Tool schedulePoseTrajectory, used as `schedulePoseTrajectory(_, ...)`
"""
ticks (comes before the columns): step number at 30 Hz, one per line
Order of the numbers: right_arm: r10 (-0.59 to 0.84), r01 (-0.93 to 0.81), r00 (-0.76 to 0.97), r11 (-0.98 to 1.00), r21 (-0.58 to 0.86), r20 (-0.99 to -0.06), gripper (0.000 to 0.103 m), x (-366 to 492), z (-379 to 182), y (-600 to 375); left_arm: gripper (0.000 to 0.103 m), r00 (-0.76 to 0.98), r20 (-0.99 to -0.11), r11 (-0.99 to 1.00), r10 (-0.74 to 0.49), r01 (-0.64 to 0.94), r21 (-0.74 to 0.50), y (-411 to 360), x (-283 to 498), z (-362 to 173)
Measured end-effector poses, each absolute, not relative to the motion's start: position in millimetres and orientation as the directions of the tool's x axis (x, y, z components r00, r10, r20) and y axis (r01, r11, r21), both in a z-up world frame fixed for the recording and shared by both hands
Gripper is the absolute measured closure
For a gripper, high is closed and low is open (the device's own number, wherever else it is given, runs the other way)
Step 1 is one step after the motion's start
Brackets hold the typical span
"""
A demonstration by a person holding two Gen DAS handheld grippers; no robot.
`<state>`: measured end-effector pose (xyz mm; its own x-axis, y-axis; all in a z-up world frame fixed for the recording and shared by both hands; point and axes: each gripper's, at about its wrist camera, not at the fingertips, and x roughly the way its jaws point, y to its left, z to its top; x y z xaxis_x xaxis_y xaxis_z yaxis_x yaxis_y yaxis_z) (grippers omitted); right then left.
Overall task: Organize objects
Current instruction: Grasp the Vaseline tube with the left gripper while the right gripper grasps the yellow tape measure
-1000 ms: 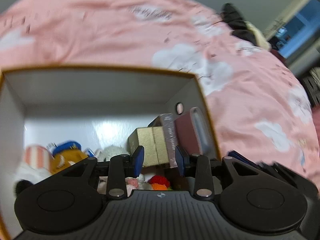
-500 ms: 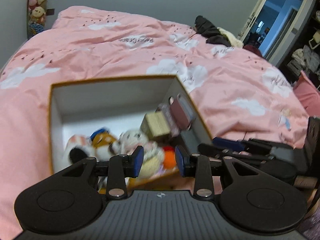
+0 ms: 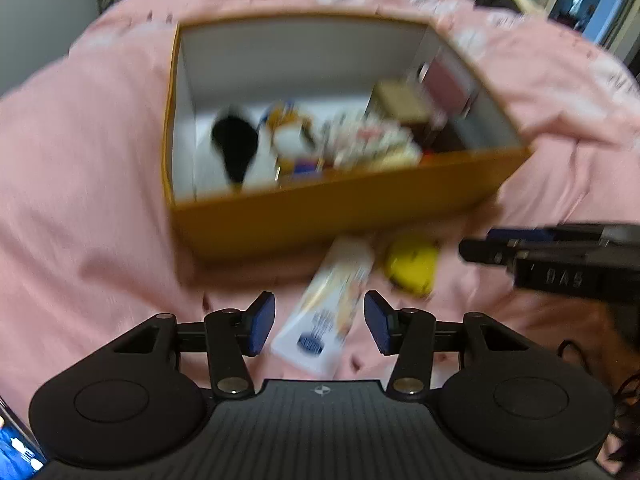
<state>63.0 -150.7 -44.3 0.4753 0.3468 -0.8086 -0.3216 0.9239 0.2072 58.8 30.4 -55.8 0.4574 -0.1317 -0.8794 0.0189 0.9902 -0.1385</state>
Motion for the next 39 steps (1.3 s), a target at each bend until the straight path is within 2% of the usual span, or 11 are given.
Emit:
schedulePoseTrajectory(8,0.321,-0.347,0.419,0.921,0.177,-0.849,0.059,65,-79,-137,0.044,0.405,-0.906,0.983,-0.126,-0.072,-0.169,43,58,-94)
schedulePoseTrajectory(11,0.322,-0.345,0.413,0.921,0.181,-0.852,0.059,67,-84,-136,0.039,0.389,-0.912,0.982,-0.130,-0.075,-0.172,44,61,-104)
schedulePoseTrajectory(18,0.315,-0.310,0.387,0.930,0.199,-0.867,0.059,76,-94,-138,0.034,0.359,-0.924,0.986,-0.131,-0.053,-0.161,39,67,-119)
schedulePoseTrajectory(19,0.315,-0.309,0.384,0.930,0.200,-0.868,0.059,77,-94,-137,0.037,0.360,-0.924,0.985,-0.132,-0.054,-0.162,39,67,-119)
schedulePoseTrajectory(22,0.319,-0.309,0.380,0.929,0.206,-0.868,0.059,77,-95,-137,0.062,0.374,-0.918,0.984,-0.130,-0.065,-0.166,42,64,-115)
schedulePoseTrajectory(26,0.320,-0.306,0.374,0.929,0.210,-0.871,0.058,77,-96,-138,0.077,0.394,-0.905,0.977,-0.159,-0.071,-0.203,46,61,-109)
schedulePoseTrajectory(32,0.323,-0.303,0.377,0.929,0.214,-0.868,0.058,76,-95,-139,0.094,0.474,-0.847,0.952,-0.240,-0.057,-0.302,51,55,-81)
schedulePoseTrajectory(35,0.324,-0.304,0.377,0.928,0.215,-0.868,0.058,76,-95,-139,0.099,0.529,-0.810,0.944,-0.254,-0.048,-0.327,54,52,-56)
schedulePoseTrajectory(39,0.331,-0.315,0.382,0.924,0.215,-0.863,0.056,75,-94,-139,0.100,0.585,-0.771,0.947,-0.250,-0.017,-0.320,50,54,-33)
